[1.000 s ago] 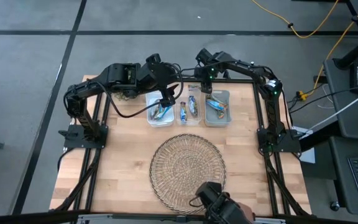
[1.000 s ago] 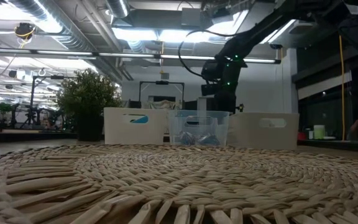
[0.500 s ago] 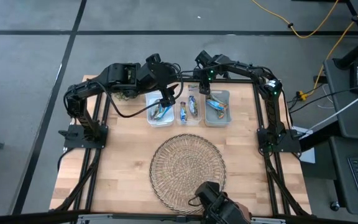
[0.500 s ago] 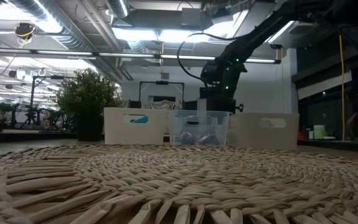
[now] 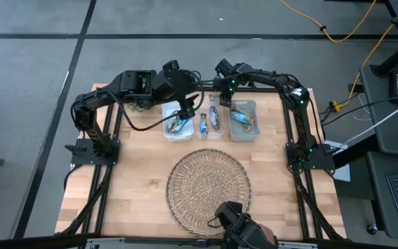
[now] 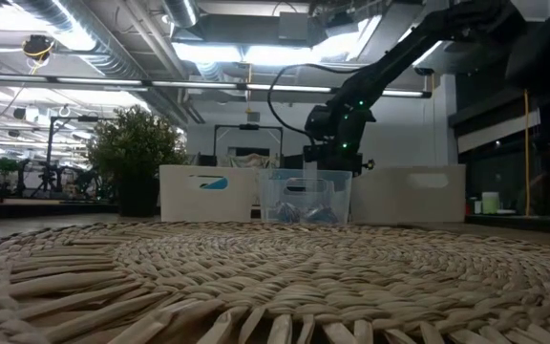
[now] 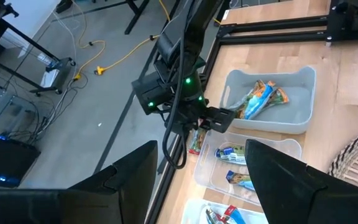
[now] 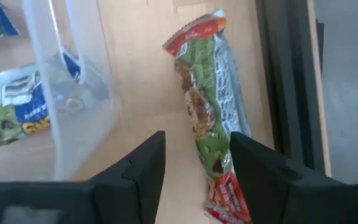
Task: Pick and place Granola Bars by type
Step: Put the red granola bar into the white bin
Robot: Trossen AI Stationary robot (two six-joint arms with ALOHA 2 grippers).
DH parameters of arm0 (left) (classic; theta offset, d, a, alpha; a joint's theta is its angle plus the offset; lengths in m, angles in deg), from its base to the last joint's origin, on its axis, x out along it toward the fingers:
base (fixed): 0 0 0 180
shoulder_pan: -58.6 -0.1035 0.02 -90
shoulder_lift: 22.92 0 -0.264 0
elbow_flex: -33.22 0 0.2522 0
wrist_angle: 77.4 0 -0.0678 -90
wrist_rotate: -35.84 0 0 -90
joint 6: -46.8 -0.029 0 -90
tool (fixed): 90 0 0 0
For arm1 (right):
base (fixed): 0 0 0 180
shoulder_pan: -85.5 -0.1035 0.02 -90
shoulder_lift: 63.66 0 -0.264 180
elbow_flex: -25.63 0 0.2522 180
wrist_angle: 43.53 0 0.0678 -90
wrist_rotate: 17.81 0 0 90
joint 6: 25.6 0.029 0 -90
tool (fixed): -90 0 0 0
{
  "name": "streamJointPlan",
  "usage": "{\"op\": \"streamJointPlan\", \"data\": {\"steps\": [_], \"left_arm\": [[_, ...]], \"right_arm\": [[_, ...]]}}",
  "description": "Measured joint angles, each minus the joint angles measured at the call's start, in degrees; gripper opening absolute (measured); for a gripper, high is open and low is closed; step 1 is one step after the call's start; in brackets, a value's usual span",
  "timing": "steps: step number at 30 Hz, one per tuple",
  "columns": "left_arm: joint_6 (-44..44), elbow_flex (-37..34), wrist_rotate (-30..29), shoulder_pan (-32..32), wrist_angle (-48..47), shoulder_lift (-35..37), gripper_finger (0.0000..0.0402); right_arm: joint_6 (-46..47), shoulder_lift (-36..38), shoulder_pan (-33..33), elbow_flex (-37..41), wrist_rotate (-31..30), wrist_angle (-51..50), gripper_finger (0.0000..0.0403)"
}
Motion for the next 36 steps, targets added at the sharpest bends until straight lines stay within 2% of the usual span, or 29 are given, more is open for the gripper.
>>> {"op": "streamJointPlan", "data": {"steps": [11, 31, 36], "left_arm": [[-0.07, 0.00, 0.09, 0.00, 0.02, 0.02, 0.0235], [-0.96, 0.00, 0.50, -0.07, 0.08, 0.02, 0.0235], [-0.90, 0.00, 0.50, -0.07, 0.08, 0.02, 0.0235]], "right_arm": [[0.07, -0.11, -0.02, 0.00, -0.87, -0.54, 0.0110], [-1.53, -0.09, -0.03, -0.57, -4.22, -3.02, 0.0104], [-1.46, -0.09, -0.02, -0.57, -4.22, -3.78, 0.0075]]}}
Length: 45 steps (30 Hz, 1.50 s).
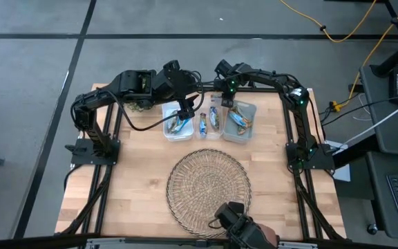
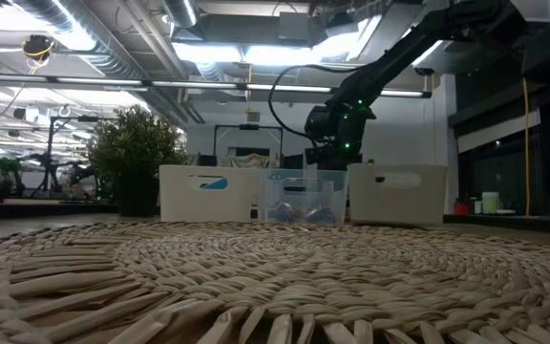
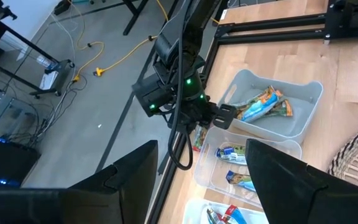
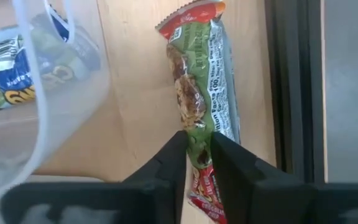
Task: Pick and place Granola Bars by type
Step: Put the red granola bar into the white bin
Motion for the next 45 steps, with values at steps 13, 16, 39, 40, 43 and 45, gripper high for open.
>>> {"op": "streamJointPlan", "data": {"steps": [13, 16, 39, 40, 43, 45], "left_arm": [[0.39, 0.00, -0.01, 0.00, 0.00, 0.02, 0.0235], [0.42, 0.01, -0.01, 0.00, 0.01, 0.02, 0.0235], [0.40, 0.00, 0.42, -0.28, 0.96, 0.02, 0.0235], [0.40, 0.00, 0.42, -0.28, 0.94, 0.02, 0.0235], [0.35, 0.00, 0.54, -0.28, 0.94, 0.02, 0.0235], [0.34, 0.00, 0.91, -0.28, 0.94, 0.02, 0.0235]], "right_arm": [[0.21, -0.11, 0.02, 0.07, -0.18, -0.01, 0.0019], [0.22, -0.04, 0.02, 0.07, -0.17, -0.10, 0.0010], [-1.52, 6.14, -0.53, 0.09, -1.50, 0.02, 0.0014], [-1.91, 6.03, -0.72, 0.09, -1.42, -0.04, 0.0024], [-2.91, 5.84, -0.86, 0.11, -1.44, 0.30, 0.0066], [-3.09, 5.84, -0.87, 0.09, -1.44, 2.01, 0.0099]]}}
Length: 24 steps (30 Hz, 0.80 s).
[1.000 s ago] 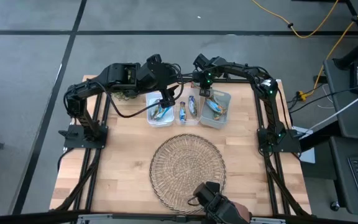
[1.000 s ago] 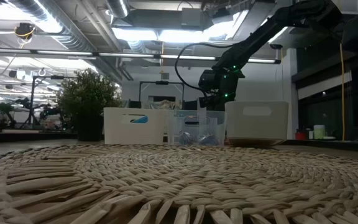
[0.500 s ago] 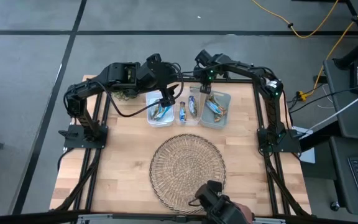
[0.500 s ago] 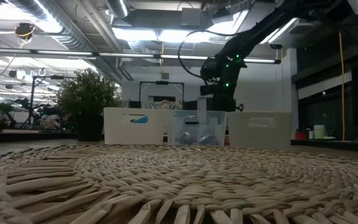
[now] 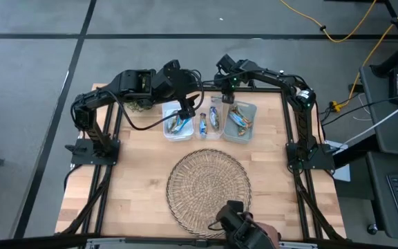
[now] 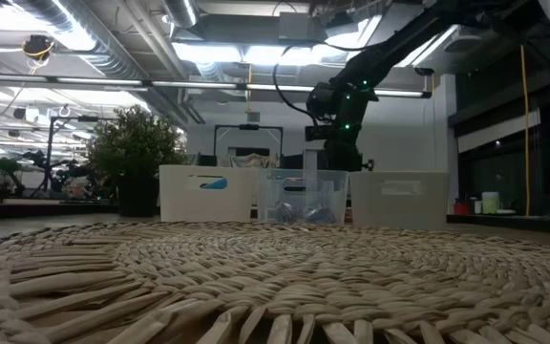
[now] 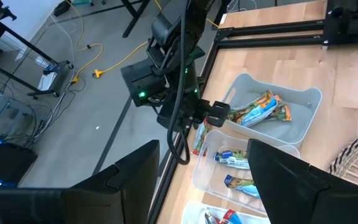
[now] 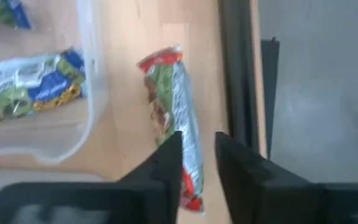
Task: Pick and place Granola Bars by type
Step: Put the red granola bar into the white bin
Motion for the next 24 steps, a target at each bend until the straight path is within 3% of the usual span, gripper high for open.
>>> {"op": "streamJointPlan", "data": {"steps": [5, 8, 24], "left_arm": [[-0.45, 0.00, 0.16, -0.11, 0.00, 0.00, 0.0235], [-0.47, 0.00, 0.16, -0.11, 0.00, 0.00, 0.0235], [-0.49, 0.00, 0.21, -0.30, -0.02, 0.00, 0.0235]], "right_arm": [[-1.45, 0.00, 0.04, -0.01, -0.01, 2.57, 0.0168], [-1.64, -0.44, 0.04, -0.02, 0.00, 2.71, 0.0185], [-1.96, -3.13, 0.06, 0.03, 1.97, -1.60, 0.0154]]}}
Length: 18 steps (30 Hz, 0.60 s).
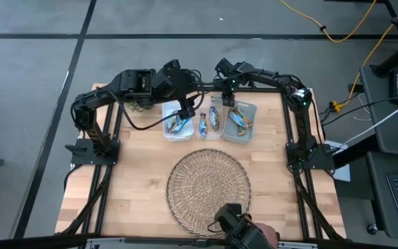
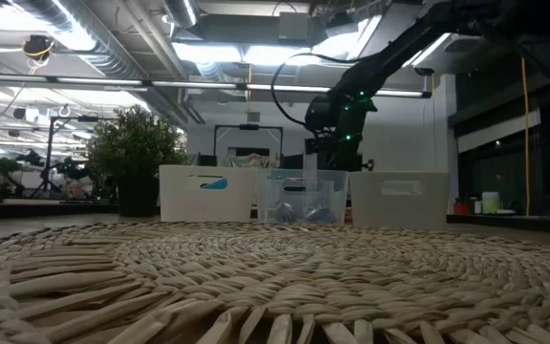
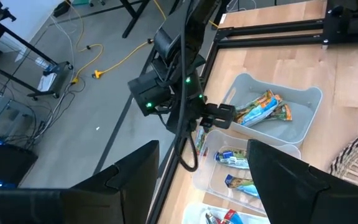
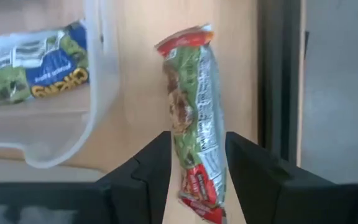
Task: Pick and place Granola Bars by type
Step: Put the red granola bar into the white bin
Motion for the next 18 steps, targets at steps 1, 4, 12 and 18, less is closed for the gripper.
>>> {"op": "streamJointPlan", "data": {"steps": [1, 4, 12, 18], "left_arm": [[0.00, 0.00, -0.01, -0.09, 0.00, 0.00, 0.0235], [-0.38, 0.00, 0.00, -0.37, 0.02, 0.00, 0.0235], [-0.11, 0.00, 0.79, -0.47, 0.04, 0.00, 0.0235], [0.09, 0.00, 0.86, -0.47, 0.07, 0.00, 0.0235]], "right_arm": [[-0.40, 0.00, -0.02, 0.25, 0.00, -0.03, 0.0154], [-0.85, -0.04, 0.00, 0.53, 0.55, -1.07, 0.0154], [-0.94, -1.81, -0.16, 0.51, 1.16, -0.11, 0.0154], [-0.92, -2.20, -0.33, 0.42, 1.07, 0.55, 0.0154]]}}
